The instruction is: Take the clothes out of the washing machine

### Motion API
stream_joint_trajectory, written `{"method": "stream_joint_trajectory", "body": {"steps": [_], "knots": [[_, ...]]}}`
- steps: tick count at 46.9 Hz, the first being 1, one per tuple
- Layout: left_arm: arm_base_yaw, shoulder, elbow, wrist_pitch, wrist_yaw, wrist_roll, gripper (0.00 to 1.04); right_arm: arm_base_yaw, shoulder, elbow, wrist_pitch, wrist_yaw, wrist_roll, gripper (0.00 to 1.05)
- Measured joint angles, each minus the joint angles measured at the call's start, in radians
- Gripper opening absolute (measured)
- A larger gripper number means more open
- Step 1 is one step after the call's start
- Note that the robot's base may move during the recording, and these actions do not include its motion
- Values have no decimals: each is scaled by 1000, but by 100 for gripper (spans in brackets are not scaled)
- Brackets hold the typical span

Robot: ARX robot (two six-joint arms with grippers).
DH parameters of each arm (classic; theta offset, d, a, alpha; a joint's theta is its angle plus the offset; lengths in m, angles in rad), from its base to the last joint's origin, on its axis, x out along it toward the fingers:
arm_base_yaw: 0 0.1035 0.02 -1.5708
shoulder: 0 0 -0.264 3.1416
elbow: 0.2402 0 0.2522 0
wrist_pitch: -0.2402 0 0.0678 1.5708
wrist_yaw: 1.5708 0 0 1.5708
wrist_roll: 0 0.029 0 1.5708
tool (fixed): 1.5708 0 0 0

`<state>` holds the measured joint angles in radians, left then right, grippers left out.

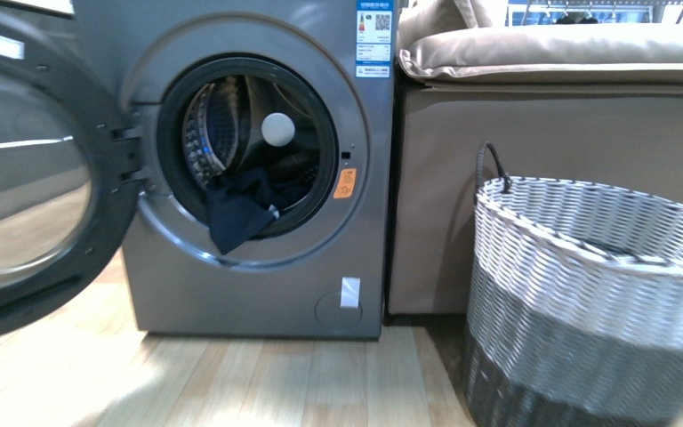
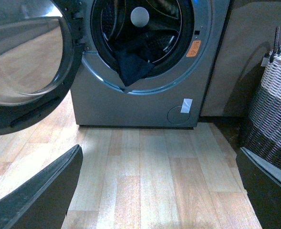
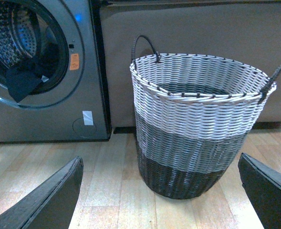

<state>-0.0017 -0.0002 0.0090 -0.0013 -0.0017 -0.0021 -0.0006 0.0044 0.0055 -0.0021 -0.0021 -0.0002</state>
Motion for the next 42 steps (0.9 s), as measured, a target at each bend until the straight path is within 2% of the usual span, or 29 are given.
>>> {"method": "stream_joint_trajectory", "body": {"steps": [42], "knots": [[0, 3, 0, 0, 0, 0, 98, 0, 0, 0, -1, 1, 0, 97]]}}
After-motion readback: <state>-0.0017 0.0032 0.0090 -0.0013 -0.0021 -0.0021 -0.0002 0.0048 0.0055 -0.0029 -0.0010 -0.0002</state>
